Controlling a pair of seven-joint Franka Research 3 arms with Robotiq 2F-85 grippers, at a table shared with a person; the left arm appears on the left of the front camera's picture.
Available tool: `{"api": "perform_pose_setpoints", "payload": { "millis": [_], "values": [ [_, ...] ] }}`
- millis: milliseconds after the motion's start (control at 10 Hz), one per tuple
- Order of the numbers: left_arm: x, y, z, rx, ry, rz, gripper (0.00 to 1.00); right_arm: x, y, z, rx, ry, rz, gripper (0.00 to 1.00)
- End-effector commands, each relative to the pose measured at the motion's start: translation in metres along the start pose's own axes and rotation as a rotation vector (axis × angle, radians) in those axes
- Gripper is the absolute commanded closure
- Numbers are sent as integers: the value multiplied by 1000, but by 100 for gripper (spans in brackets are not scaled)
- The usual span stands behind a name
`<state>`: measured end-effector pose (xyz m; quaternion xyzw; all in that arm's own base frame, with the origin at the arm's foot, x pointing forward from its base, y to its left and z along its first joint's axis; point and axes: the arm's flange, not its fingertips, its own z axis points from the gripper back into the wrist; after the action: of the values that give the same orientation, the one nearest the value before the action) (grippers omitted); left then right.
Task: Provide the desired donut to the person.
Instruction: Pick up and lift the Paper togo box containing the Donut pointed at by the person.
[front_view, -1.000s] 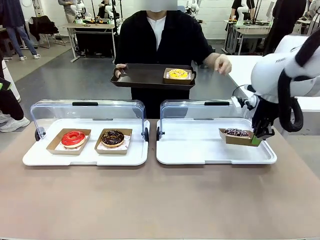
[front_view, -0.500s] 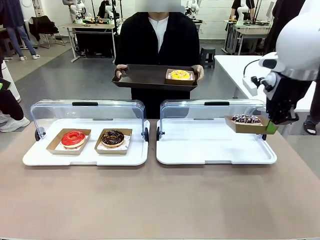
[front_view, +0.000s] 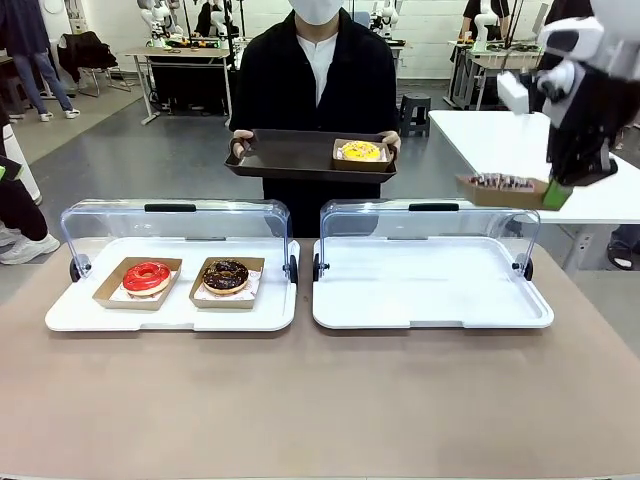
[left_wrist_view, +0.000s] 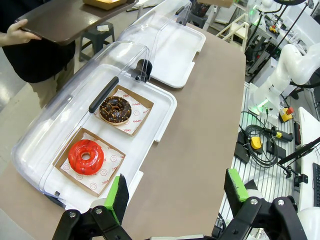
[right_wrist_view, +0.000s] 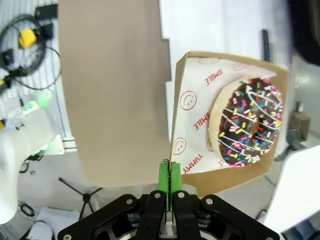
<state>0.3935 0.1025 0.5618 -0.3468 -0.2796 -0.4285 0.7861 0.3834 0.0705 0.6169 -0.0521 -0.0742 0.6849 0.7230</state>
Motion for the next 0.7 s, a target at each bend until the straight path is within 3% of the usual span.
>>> {"api": "perform_pose_setpoints", "payload": {
  "millis": [0,200,300,600],
  "values": [
    [3,-2,1,-5,-15,13,0,11,-22,8,6,47,-26,100],
    [3,-2,1,-5,-15,13,0,10,-41,-2,29,35,-37,100],
    [3,-2,1,-5,-15,13,0,8,-19,12,-9,1,-12,100],
    [3,-2,1,-5,-15,13,0,8,-19,12,-9,1,-12,100]
  ]
}}
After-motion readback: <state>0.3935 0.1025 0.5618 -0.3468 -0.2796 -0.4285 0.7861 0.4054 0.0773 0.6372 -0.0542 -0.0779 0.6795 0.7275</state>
